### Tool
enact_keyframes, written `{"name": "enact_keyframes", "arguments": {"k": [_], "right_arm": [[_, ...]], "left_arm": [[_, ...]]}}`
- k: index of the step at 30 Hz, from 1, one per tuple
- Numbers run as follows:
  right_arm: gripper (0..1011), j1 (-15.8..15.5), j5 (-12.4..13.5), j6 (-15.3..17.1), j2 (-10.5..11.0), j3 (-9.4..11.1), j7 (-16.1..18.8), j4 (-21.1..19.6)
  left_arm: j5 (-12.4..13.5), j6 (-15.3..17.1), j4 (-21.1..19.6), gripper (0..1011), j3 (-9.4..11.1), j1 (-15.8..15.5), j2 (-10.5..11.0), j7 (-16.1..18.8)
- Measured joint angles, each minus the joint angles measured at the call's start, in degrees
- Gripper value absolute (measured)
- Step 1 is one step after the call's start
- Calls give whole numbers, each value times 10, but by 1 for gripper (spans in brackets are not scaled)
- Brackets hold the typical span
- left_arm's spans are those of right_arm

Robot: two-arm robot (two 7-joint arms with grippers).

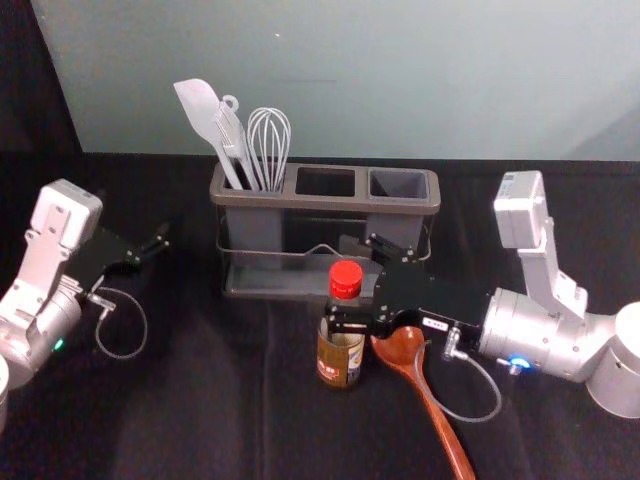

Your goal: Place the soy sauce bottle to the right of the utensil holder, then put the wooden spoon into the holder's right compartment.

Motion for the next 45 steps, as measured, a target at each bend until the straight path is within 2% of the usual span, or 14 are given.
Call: {"name": "enact_keyframes", "arguments": {"k": [8, 12, 16, 17, 20, 22, 24, 30, 32, 39, 42, 45], "right_arm": [[1003, 0, 0, 0, 0, 0, -1, 0], [947, -1, 0, 0, 1, 1, -2, -1], [840, -2, 1, 0, 1, 1, -2, -2], [840, -2, 1, 0, 2, 1, -2, -2], [713, -2, 1, 0, 2, 1, -2, -2], [679, -2, 1, 0, 2, 1, -2, -2], [594, -2, 1, -1, 2, 2, -2, -2], [420, -2, 2, -1, 2, 2, -1, -3], [392, -2, 2, -1, 2, 2, -1, -3], [392, -3, 2, -1, 3, 2, -2, -4], [392, -7, 2, -2, 9, 5, -4, -16], [392, -21, 5, 0, 25, 16, -14, -45]], "left_arm": [[0, 0, 0, 1005, 0, 0, 0, 0], [0, 0, 0, 1005, 0, 0, 0, 0], [0, 0, 0, 1005, 0, 0, 0, 0], [0, 0, 0, 1005, 0, 0, 0, 0], [0, 0, 0, 1005, 0, 0, 0, 0], [0, 0, 0, 1005, 0, 0, 0, 0], [0, 0, 0, 1005, 0, 0, 0, 0], [0, 0, 0, 1005, 0, 0, 0, 0], [0, 0, 0, 1005, 0, 0, 0, 0], [0, 0, 0, 1005, 0, 0, 0, 0], [0, 0, 0, 1005, 0, 0, 0, 0], [0, 0, 0, 1005, 0, 0, 0, 0]]}}
